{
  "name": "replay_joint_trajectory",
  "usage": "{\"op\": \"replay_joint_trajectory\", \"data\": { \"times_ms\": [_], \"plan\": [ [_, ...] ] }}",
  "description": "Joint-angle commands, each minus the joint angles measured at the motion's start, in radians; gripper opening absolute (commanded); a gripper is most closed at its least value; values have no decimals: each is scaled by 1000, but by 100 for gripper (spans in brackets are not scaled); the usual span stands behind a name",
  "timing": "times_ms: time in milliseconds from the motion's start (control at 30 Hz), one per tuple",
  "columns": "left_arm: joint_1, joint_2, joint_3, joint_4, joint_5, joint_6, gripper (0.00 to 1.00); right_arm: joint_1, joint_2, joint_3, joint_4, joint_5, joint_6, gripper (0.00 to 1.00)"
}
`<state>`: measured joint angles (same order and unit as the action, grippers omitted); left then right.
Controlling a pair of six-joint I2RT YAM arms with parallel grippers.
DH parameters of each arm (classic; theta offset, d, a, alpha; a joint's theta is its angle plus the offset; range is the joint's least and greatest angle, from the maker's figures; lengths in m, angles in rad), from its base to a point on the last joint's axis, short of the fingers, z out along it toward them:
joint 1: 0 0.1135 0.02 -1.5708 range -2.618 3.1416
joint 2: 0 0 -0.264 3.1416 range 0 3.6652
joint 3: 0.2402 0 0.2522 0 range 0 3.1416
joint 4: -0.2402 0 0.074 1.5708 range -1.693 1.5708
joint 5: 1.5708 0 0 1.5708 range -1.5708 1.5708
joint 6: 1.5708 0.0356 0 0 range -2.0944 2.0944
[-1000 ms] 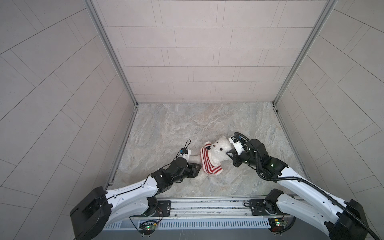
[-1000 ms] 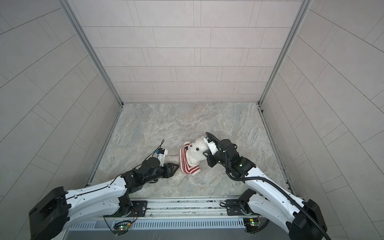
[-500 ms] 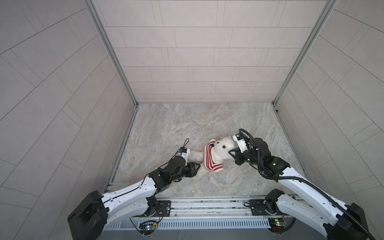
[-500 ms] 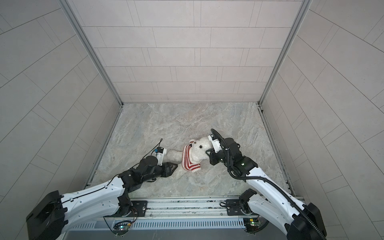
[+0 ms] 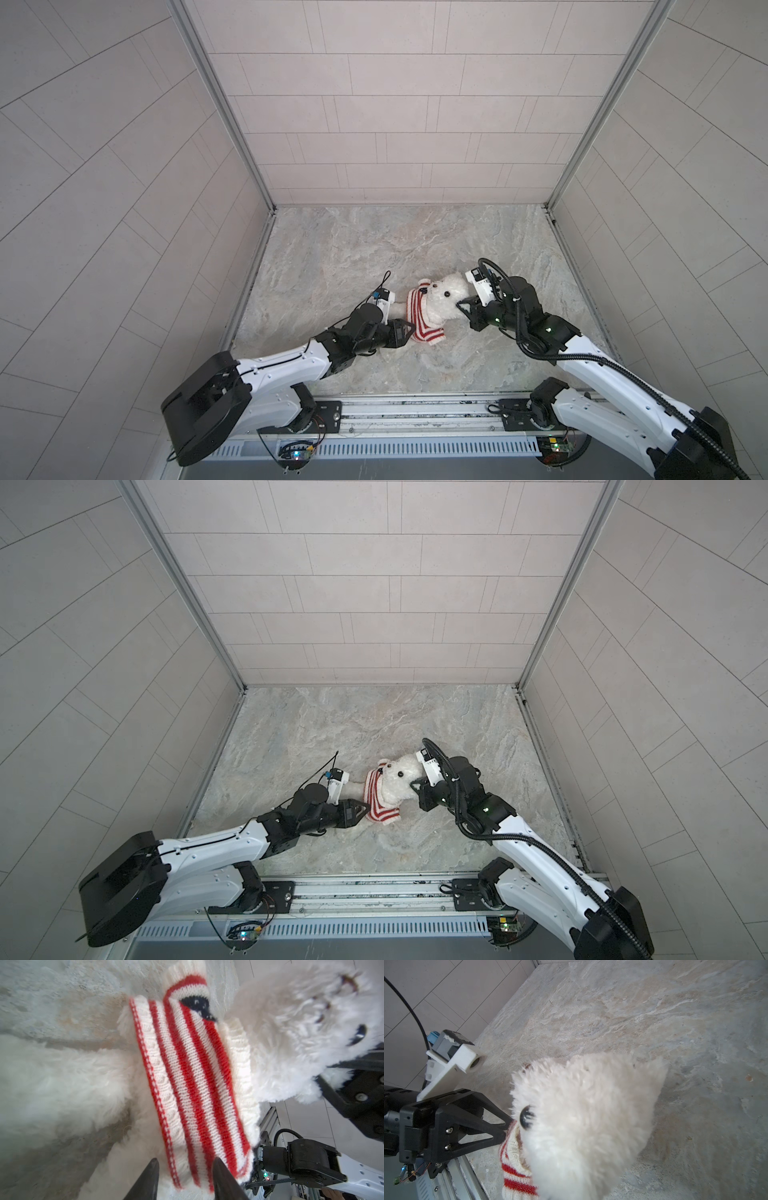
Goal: Dress the teddy bear
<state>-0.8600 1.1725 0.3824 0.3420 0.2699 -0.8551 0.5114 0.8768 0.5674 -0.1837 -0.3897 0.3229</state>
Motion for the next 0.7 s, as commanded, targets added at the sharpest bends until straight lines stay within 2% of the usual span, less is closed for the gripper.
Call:
{"op": "replay_joint_trajectory", "data": {
  "times_ms": [0,333,500,567,667],
  "plan": [
    [-2,12,27,54,9,-15,46,1,-26,-4,38,-10,2,0],
    [0,-15,18,40,-23,-24,46,2,-47,-11,44,-5,4,0],
    [4,-45,28,-45,-50,1,49,1,-66,-16,49,2,-2,0],
    [4,-69,28,-85,-76,18,71,1,-89,-28,78,-9,-1,0],
    [3,-122,37,-162,-124,61,97,1,-146,-64,173,-73,3,0]
  ]
}}
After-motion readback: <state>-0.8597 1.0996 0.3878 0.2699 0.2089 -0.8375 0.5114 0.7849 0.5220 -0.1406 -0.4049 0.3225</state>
